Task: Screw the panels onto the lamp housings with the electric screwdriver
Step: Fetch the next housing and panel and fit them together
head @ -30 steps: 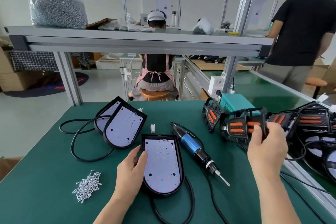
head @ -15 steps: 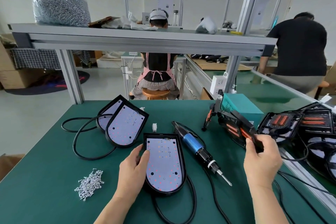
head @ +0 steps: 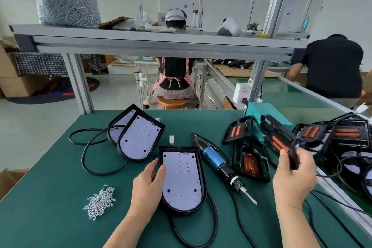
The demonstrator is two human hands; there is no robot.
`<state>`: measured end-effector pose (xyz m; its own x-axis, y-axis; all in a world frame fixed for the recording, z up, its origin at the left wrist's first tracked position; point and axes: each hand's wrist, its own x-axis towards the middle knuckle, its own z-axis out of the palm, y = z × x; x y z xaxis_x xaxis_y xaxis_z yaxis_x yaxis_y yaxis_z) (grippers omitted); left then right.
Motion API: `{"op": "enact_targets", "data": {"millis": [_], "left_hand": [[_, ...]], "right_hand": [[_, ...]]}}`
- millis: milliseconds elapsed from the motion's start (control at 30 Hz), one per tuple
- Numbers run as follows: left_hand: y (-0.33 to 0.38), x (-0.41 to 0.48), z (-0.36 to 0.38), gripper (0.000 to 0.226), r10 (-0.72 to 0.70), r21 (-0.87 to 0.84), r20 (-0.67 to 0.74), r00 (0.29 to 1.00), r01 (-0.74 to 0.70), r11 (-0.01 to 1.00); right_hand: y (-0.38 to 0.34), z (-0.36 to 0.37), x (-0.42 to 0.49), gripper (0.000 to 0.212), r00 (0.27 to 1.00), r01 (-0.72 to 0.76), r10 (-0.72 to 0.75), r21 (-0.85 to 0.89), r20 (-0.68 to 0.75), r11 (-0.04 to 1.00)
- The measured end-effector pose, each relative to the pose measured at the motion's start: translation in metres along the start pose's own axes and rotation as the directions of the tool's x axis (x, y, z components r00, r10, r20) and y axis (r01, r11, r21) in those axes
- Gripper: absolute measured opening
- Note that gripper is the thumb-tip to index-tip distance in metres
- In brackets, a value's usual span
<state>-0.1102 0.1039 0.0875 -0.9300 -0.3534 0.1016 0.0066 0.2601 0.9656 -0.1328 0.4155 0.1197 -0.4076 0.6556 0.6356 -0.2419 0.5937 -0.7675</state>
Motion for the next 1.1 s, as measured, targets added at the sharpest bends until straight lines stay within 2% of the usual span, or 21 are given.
{"op": "enact_targets", "data": {"millis": [167,233,333,433,500,567,867,933,1033,1100], "left_hand": [[0.002,0.000,0.000,0.041,0.001,-0.002,0.011,1.000,-0.001,1.000],[0.003,0.000,0.001,0.040,-0.005,-0.011,0.007,1.000,0.005,1.000],[0.006,-0.001,0.000,0.028,-0.022,-0.031,0.005,1.000,0.023,0.999],[0.008,-0.003,0.000,0.024,-0.029,-0.060,0.020,0.999,0.030,0.998],[0.009,-0.003,0.000,0.026,-0.022,-0.057,0.016,1.000,0.022,0.998],[0.008,-0.001,0.000,0.031,-0.015,-0.035,-0.004,1.000,0.015,0.999],[0.006,0.001,0.001,0.025,-0.031,-0.045,-0.008,0.999,0.031,0.999],[0.006,0.000,0.001,0.025,-0.024,-0.053,-0.007,1.000,0.023,0.998],[0.007,-0.002,0.001,0.027,-0.004,-0.062,0.013,1.000,0.005,0.998],[0.008,-0.003,0.001,0.027,-0.004,-0.066,0.018,1.000,0.005,0.998]], "right_hand": [[-0.031,-0.004,0.008,0.026,0.999,0.041,-0.040,0.163,-0.011,0.986],[-0.051,-0.003,0.011,0.028,0.998,0.018,-0.030,0.236,0.046,0.971],[-0.079,0.005,0.007,0.028,0.977,0.034,-0.102,0.334,0.189,0.942],[-0.099,0.026,-0.003,0.019,0.888,-0.032,-0.149,0.382,0.434,0.924],[-0.106,0.046,-0.013,0.014,0.779,-0.037,-0.181,0.333,0.600,0.942],[-0.111,0.064,-0.021,0.014,0.691,0.014,-0.217,0.287,0.690,0.958],[-0.114,0.109,-0.020,0.020,0.496,-0.088,-0.099,0.163,0.863,0.983],[-0.111,0.112,-0.028,0.020,0.442,-0.064,-0.098,0.141,0.892,0.988],[-0.105,0.117,-0.043,0.019,0.414,0.023,-0.130,0.133,0.901,0.991],[-0.101,0.121,-0.056,0.021,0.398,0.132,-0.189,0.148,0.898,0.980]]}}
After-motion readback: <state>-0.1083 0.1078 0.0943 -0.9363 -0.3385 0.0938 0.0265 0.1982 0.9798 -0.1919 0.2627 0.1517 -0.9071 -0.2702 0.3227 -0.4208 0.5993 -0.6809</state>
